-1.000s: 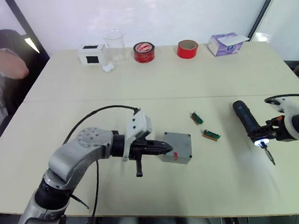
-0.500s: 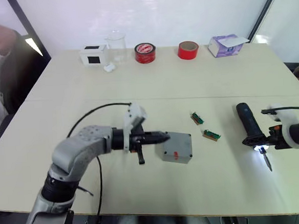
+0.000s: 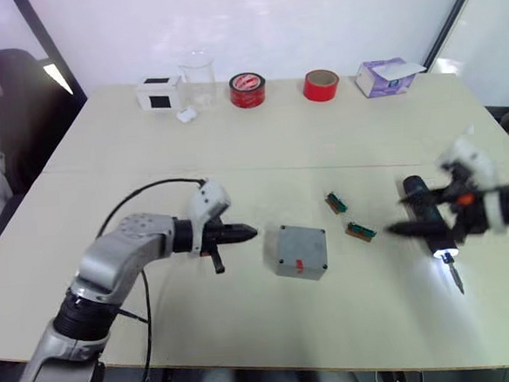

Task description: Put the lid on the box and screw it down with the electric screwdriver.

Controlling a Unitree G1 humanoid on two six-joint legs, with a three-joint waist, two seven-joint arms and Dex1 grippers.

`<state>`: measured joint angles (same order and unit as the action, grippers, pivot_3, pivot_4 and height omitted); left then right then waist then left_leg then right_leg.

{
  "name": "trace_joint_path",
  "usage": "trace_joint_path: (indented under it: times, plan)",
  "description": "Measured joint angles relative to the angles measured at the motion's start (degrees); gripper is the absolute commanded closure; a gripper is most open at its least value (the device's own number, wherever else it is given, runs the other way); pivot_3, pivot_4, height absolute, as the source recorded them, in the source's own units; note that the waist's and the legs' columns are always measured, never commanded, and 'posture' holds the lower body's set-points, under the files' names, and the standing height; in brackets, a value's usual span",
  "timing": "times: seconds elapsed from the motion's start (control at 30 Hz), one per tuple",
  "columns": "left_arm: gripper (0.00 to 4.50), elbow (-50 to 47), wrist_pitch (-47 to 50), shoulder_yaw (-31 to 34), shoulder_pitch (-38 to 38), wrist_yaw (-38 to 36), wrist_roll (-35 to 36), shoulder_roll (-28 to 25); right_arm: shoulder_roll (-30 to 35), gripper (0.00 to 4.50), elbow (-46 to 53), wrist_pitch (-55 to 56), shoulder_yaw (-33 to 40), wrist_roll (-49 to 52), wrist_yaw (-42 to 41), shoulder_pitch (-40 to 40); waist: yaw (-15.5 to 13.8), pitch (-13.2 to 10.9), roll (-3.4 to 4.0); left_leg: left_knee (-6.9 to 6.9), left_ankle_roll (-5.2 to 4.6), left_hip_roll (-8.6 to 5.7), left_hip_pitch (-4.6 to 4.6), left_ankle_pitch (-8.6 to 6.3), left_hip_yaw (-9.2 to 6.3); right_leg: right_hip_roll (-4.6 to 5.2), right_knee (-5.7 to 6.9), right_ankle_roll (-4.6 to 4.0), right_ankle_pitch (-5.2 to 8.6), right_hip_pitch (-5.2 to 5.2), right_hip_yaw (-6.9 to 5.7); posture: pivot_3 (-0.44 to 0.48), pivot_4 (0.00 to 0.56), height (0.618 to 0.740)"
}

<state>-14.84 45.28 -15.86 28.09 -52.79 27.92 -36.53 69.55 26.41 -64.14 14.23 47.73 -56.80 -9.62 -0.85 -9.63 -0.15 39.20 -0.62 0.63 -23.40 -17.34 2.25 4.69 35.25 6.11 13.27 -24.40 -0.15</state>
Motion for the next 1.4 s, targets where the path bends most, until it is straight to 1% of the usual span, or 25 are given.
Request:
trace_joint_path:
  times: [0.1, 0.23, 0.33, 0.4, 0.57, 0.73, 0.87, 0.97, 1.03, 1.1, 1.2, 1.27, 1.37, 1.4]
  plan:
    - [4.50, 0.14, -1.77, -2.81, -0.36, -1.26, -2.62, -0.68, -3.53, 0.07, 6.97, 0.25, -1.60, 1.03, 1.45, 3.97, 0.09, -0.01, -0.01, 0.04, 0.00, -0.01, 0.00, 0.00, 0.02, 0.01, 0.00, -0.02, 0.01, 0.00, 0.02, 0.000, 0.150, 0.740]
    - [4.50, 0.13, -2.49, -3.81, -0.39, -2.13, -4.19, -0.63, -6.47, 0.07, 10.87, 1.78, -4.94, 0.10, 4.53, 6.27, 0.11, 0.01, -0.06, 0.05, 0.01, -0.01, 0.01, 0.01, 0.01, -0.01, 0.00, -0.03, 0.01, 0.00, 0.01, 0.000, 0.150, 0.740]
    - [4.50, 0.16, -4.17, -4.75, -0.44, -2.26, -5.64, 0.14, -9.70, 0.07, 11.16, 4.01, -9.35, -2.59, 6.97, 6.39, 0.13, 0.01, -0.06, 0.05, 0.01, -0.02, 0.02, 0.01, 0.02, -0.01, 0.01, -0.03, 0.01, 0.00, 0.02, 0.000, 0.150, 0.740]
    - [4.50, 1.01, -5.11, -6.06, -0.38, -2.56, -6.52, 1.63, -11.52, 0.07, 10.64, 5.67, -12.44, -4.48, 8.03, 5.49, 0.12, 0.01, -0.06, 0.06, 0.03, -0.03, 0.02, 0.02, 0.02, -0.01, 0.01, -0.03, 0.01, 0.00, 0.02, 0.000, 0.150, 0.740]
    - [4.50, 5.79, -8.59, -8.26, 1.83, -3.32, -10.18, 4.40, -14.35, 0.07, 9.82, 7.52, -16.03, -6.49, 8.93, 3.32, 0.04, 0.02, -0.08, 0.08, 0.03, -0.06, 0.02, 0.02, 0.01, -0.01, 0.05, -0.02, 0.00, 0.01, 0.01, 0.000, 0.150, 0.740]
    - [4.50, 11.06, -12.43, -9.92, 4.57, -2.71, -14.93, 7.96, -15.64, 0.07, 9.88, 7.36, -17.14, -6.50, 9.58, 2.94, 0.09, 0.02, -0.08, 0.08, 0.02, -0.08, 0.02, 0.02, 0.00, -0.02, 0.07, -0.01, 0.00, 0.01, 0.00, 0.000, 0.150, 0.740]
    - [4.50, 13.40, -13.52, -9.67, 5.82, -1.72, -16.17, 10.08, -16.12, 0.07, 11.04, 6.06, -17.18, -5.84, 10.19, 3.33, 0.09, 0.02, -0.09, 0.10, 0.02, -0.08, 0.02, 0.02, -0.02, -0.01, 0.11, 0.00, -0.01, 0.01, 0.00, 0.000, 0.150, 0.740]
    - [4.50, 14.33, -14.79, -9.34, 6.05, -0.99, -17.01, 10.50, -14.76, 0.07, 12.47, 5.96, -16.71, -5.60, 9.75, 4.01, 0.08, 0.02, -0.09, 0.10, 0.02, -0.08, 0.02, 0.02, -0.02, -0.01, 0.12, 0.00, -0.01, 0.01, 0.00, 0.000, 0.150, 0.740]
    - [4.50, 14.65, -14.77, -8.55, 5.95, -1.06, -17.43, 8.96, -12.03, 0.07, 12.58, 6.75, -15.22, -6.19, 8.89, 4.51, 0.13, 0.02, -0.09, 0.11, 0.02, -0.07, 0.03, 0.02, -0.02, -0.01, 0.13, 0.00, -0.01, 0.01, 0.00, 0.000, 0.150, 0.740]
    - [4.50, 12.88, -13.59, -7.42, 5.62, -2.56, -17.28, 5.87, -9.60, 0.07, 10.58, 9.60, -14.37, -8.78, 7.70, 4.37, 0.28, 0.02, -0.09, 0.10, 0.02, -0.05, 0.07, 0.02, -0.01, -0.03, 0.20, 0.00, -0.01, 0.00, 0.00, 0.000, 0.150, 0.740]
    - [4.50, 9.47, -12.03, -7.00, 4.39, -4.47, -16.56, 3.69, -9.33, 0.07, 7.92, 12.79, -14.62, -11.55, 6.73, 3.25, 0.27, 0.02, -0.09, 0.10, 0.02, -0.05, 0.07, 0.02, -0.01, -0.03, 0.20, 0.00, 0.00, 0.00, 0.00, 0.000, 0.150, 0.740]
    - [4.50, 3.21, -9.54, -6.73, 0.71, -8.08, -13.27, 0.53, -9.26, 0.07, 3.49, 19.41, -16.57, -16.42, 4.90, 0.58, 0.58, 0.02, -0.10, 0.10, 0.02, -0.01, 0.08, 0.02, 0.03, -0.03, 0.20, 0.00, 0.00, -0.01, 0.01, 0.000, 0.150, 0.740]
    - [4.50, -2.45, -6.36, -6.94, -2.02, -11.08, -9.74, -1.09, -10.05, 0.07, -1.02, 25.24, -18.84, -20.55, 2.61, -2.12, 0.16, 0.01, -0.14, 0.11, 0.06, -0.01, 0.07, 0.04, -0.02, -0.03, 0.24, 0.00, 0.00, 0.00, -0.02, 0.000, 0.150, 0.740]
    - [4.50, -4.32, -5.00, -6.97, -2.65, -11.30, -8.89, -1.45, -11.39, 0.07, -2.73, 27.80, -20.94, -22.45, 1.44, -4.61, 0.16, 0.02, -0.13, 0.12, 0.07, -0.02, 0.08, 0.05, 0.00, -0.03, 0.26, 0.00, 0.00, 0.00, 0.00, 0.000, 0.150, 0.740]
